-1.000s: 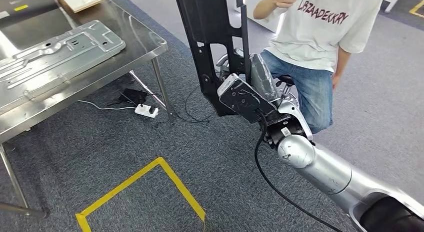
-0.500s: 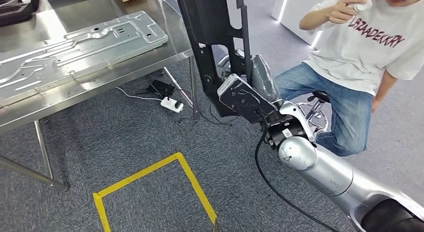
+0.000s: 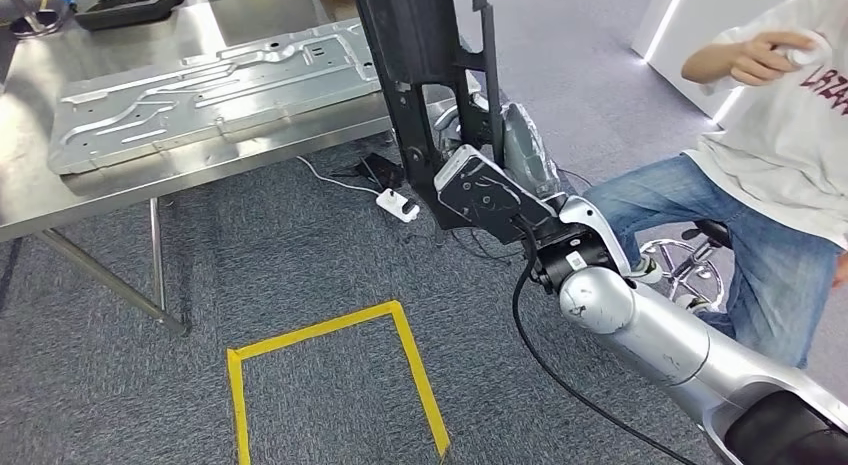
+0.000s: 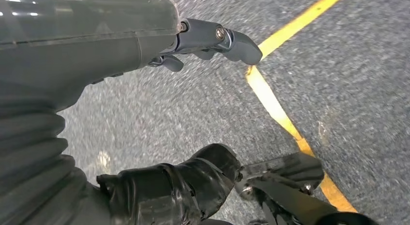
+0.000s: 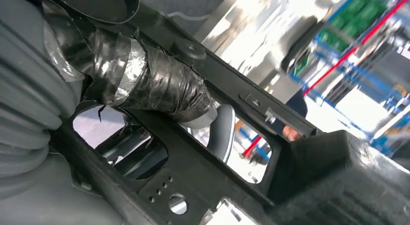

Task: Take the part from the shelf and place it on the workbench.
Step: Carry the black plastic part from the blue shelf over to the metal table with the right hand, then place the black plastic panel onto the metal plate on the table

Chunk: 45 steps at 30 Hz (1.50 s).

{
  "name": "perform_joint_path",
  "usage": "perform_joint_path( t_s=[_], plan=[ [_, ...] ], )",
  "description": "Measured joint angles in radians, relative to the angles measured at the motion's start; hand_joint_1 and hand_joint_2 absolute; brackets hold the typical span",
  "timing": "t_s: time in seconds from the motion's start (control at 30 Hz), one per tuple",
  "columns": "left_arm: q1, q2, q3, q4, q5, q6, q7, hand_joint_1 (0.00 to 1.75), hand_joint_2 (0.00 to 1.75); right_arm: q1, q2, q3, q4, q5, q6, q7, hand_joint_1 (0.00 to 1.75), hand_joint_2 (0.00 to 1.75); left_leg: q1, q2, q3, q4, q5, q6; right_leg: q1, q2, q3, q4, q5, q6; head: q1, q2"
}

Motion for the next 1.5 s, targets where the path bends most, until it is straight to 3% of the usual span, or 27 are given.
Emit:
perform_joint_path(
  t_s=[0.03, 0.07, 0.13, 0.2, 0.3, 0.37, 0.43, 0.5, 0.53, 0.57, 0.63, 0.67, 0.73, 0.8, 0.87, 0.93, 1.0, 1.03, 1.07, 1.17, 1.23, 1.37, 1.43, 1.5],
  plan=[
    [0.0, 0.0, 0.003, 0.0, 0.0, -0.001, 0.0, 0.0, 1.75, 0.0, 0.0, 0.0, 0.001, 0.0, 0.001, 0.001, 1.75, 1.75, 0.0, 0.003, 0.004, -0.005, 0.012, 0.0, 0.001, -0.015, 0.001, 0.0, -0.002, 0.0, 0.0, 0.0],
    [0.001, 0.0, 0.005, 0.0, 0.0, -0.002, -0.001, 0.0, 1.75, 0.0, 0.0, 0.0, 0.002, -0.001, 0.003, 0.003, 1.75, 1.75, 0.001, 0.01, 0.028, -0.049, 0.038, 0.001, 0.002, -0.029, 0.003, 0.001, -0.005, 0.001, 0.0, 0.0],
    [0.001, 0.0, 0.007, 0.0, -0.001, -0.007, -0.003, 0.0, 1.75, -0.001, 0.0, 0.0, 0.005, -0.003, 0.003, 0.006, 1.75, 1.75, -0.007, 0.055, 0.103, -0.187, 0.088, 0.007, 0.006, -0.055, 0.01, 0.003, -0.014, 0.008, 0.0, 0.0],
    [-0.001, 0.0, 0.008, 0.0, -0.001, -0.014, -0.005, 0.0, 1.75, -0.004, -0.004, 0.0, 0.009, -0.007, 0.004, 0.009, 1.75, 1.75, -0.017, 0.087, 0.143, -0.261, 0.098, 0.018, 0.012, -0.075, 0.015, 0.004, -0.022, 0.017, 0.002, 0.0],
    [-0.001, 0.0, 0.009, 0.0, -0.001, -0.023, -0.006, 0.0, 1.75, -0.008, -0.009, 0.0, 0.019, -0.014, 0.004, 0.012, 1.75, 1.75, -0.02, 0.055, 0.147, -0.266, 0.094, 0.035, 0.013, -0.098, 0.024, 0.004, -0.034, 0.033, 0.004, 0.0],
    [-0.002, 0.0, 0.009, 0.0, -0.001, -0.028, -0.005, 0.0, 1.75, -0.008, -0.013, -0.001, 0.026, -0.025, 0.004, 0.012, 1.75, 1.75, -0.015, 0.029, 0.153, -0.271, 0.094, 0.046, 0.007, -0.05, 0.009, 0.047, -0.063, 0.044, 0.007, 0.0],
    [-0.005, 0.0, 0.009, 0.0, -0.001, -0.031, -0.005, 0.0, 1.75, -0.008, -0.02, -0.003, 0.035, -0.033, 0.004, 0.012, 1.75, 1.75, -0.012, 0.002, 0.156, -0.273, 0.094, 0.055, 0.003, 0.019, -0.052, 0.166, -0.117, 0.049, 0.011, 0.0],
    [-0.006, 0.0, 0.009, 0.0, -0.001, -0.032, -0.005, 0.0, 1.75, -0.004, -0.026, -0.004, 0.043, -0.037, 0.004, 0.012, 1.75, 1.75, -0.013, -0.028, 0.157, -0.272, 0.094, 0.059, 0.003, 0.04, -0.124, 0.281, -0.146, 0.049, 0.013, 0.0],
    [-0.006, 0.001, 0.01, 0.0, -0.001, -0.032, -0.005, 0.0, 1.75, -0.002, -0.028, -0.004, 0.047, -0.038, 0.004, 0.012, 1.75, 1.75, -0.013, -0.045, 0.158, -0.272, 0.093, 0.059, 0.003, 0.042, -0.141, 0.294, -0.134, 0.047, 0.013, 0.0],
    [-0.006, 0.001, 0.01, 0.0, -0.001, -0.032, -0.005, 0.0, 1.75, 0.0, -0.029, -0.004, 0.051, -0.039, 0.004, 0.012, 1.75, 1.75, -0.014, -0.06, 0.16, -0.271, 0.093, 0.058, 0.003, 0.045, -0.138, 0.266, -0.103, 0.045, 0.013, 0.0],
    [-0.005, 0.001, 0.01, 0.0, -0.001, -0.033, -0.004, 0.0, 1.75, 0.001, -0.033, -0.004, 0.056, -0.039, 0.004, 0.012, 1.75, 1.75, -0.013, -0.083, 0.164, -0.27, 0.09, 0.057, 0.003, 0.056, -0.089, 0.134, -0.022, 0.035, 0.014, 0.0],
    [-0.004, 0.001, 0.01, 0.0, -0.001, -0.033, -0.004, 0.0, 1.75, 0.0, -0.034, -0.005, 0.057, -0.039, 0.004, 0.012, 1.75, 1.75, -0.014, -0.092, 0.164, -0.269, 0.089, 0.054, 0.005, 0.064, -0.065, 0.072, 0.004, 0.031, 0.013, 0.0],
    [-0.002, 0.0, 0.01, 0.0, 0.0, -0.034, -0.002, 0.0, 1.75, -0.004, -0.036, -0.005, 0.06, -0.039, 0.007, 0.015, 1.75, 1.75, -0.011, -0.104, 0.159, -0.269, 0.09, 0.046, 0.009, 0.075, -0.042, 0.016, 0.016, 0.022, 0.013, 0.0],
    [0.001, 0.002, 0.01, 0.0, 0.004, -0.038, -0.001, 0.0, 1.75, -0.008, -0.038, -0.006, 0.064, -0.039, 0.019, 0.03, 1.75, 1.75, -0.009, -0.109, 0.156, -0.272, 0.091, 0.034, 0.008, 0.072, -0.037, 0.008, 0.02, 0.014, 0.013, 0.0],
    [0.003, 0.005, 0.01, 0.0, 0.008, -0.056, -0.006, 0.0, 1.75, -0.014, -0.04, -0.006, 0.073, -0.03, 0.041, 0.062, 1.75, 1.75, -0.013, -0.074, 0.145, -0.246, 0.069, 0.025, 0.004, 0.064, -0.029, -0.003, 0.025, 0.004, 0.009, 0.0],
    [0.001, 0.005, 0.011, 0.0, 0.011, -0.081, -0.017, 0.0, 1.75, -0.029, -0.049, -0.005, 0.09, 0.014, 0.076, 0.117, 1.75, 1.75, -0.011, -0.023, 0.097, -0.145, 0.018, 0.016, 0.003, 0.054, -0.023, -0.009, 0.027, -0.004, 0.004, 0.0],
    [-0.001, 0.005, 0.012, 0.0, 0.012, -0.099, -0.03, 0.0, 1.75, -0.049, -0.067, -0.002, 0.113, 0.107, 0.13, 0.191, 1.75, 1.75, -0.004, -0.003, 0.036, -0.027, -0.023, 0.008, 0.003, 0.044, -0.023, -0.009, 0.026, -0.006, 0.002, 0.0],
    [-0.002, 0.005, 0.013, 0.0, 0.012, -0.103, -0.034, 0.0, 1.75, -0.057, -0.077, 0.001, 0.123, 0.158, 0.16, 0.225, 1.75, 1.75, -0.002, 0.0, 0.024, -0.005, -0.022, 0.005, 0.003, 0.039, -0.022, -0.009, 0.025, -0.006, 0.002, 0.0],
    [-0.002, 0.006, 0.013, 0.0, 0.012, -0.106, -0.037, 0.0, 1.75, -0.065, -0.087, 0.005, 0.132, 0.201, 0.187, 0.254, 1.75, 1.75, 0.0, 0.002, 0.031, -0.022, -0.002, 0.003, 0.002, 0.036, -0.022, -0.008, 0.024, -0.005, 0.002, 0.0],
    [-0.002, 0.009, 0.013, 0.0, 0.013, -0.109, -0.041, 0.0, 1.75, -0.085, -0.111, 0.018, 0.15, 0.272, 0.23, 0.298, 1.75, 1.75, -0.001, 0.009, 0.126, -0.212, 0.08, 0.009, 0.004, 0.029, -0.021, -0.004, 0.019, 0.004, 0.002, 0.0],
    [-0.004, 0.01, 0.013, 0.0, 0.014, -0.109, -0.042, 0.0, 1.75, -0.099, -0.126, 0.024, 0.159, 0.29, 0.237, 0.308, 1.75, 1.75, -0.006, 0.011, 0.157, -0.275, 0.088, 0.016, 0.006, 0.025, -0.023, -0.002, 0.015, 0.014, 0.004, 0.0],
    [-0.003, 0.011, 0.013, 0.0, 0.016, -0.105, -0.053, 0.0, 1.75, -0.109, -0.144, 0.031, 0.168, 0.385, 0.274, 0.344, 1.75, 1.75, -0.005, 0.003, 0.173, -0.288, 0.088, 0.036, 0.004, 0.024, -0.024, 0.016, -0.005, 0.037, 0.006, 0.0],
    [-0.004, 0.011, 0.013, 0.0, 0.017, -0.102, -0.061, 0.0, 1.75, -0.113, -0.159, 0.035, 0.169, 0.464, 0.304, 0.364, 1.75, 1.75, -0.003, 0.001, 0.183, -0.293, 0.087, 0.046, 0.002, 0.034, -0.069, 0.114, -0.053, 0.045, 0.012, 0.0],
    [-0.004, 0.011, 0.013, 0.0, 0.018, -0.098, -0.07, 0.0, 1.75, -0.111, -0.169, 0.042, 0.17, 0.538, 0.336, 0.378, 1.75, 1.75, -0.003, -0.001, 0.185, -0.291, 0.082, 0.051, 0.002, 0.04, -0.144, 0.247, -0.099, 0.05, 0.016, 0.0]
  ],
)
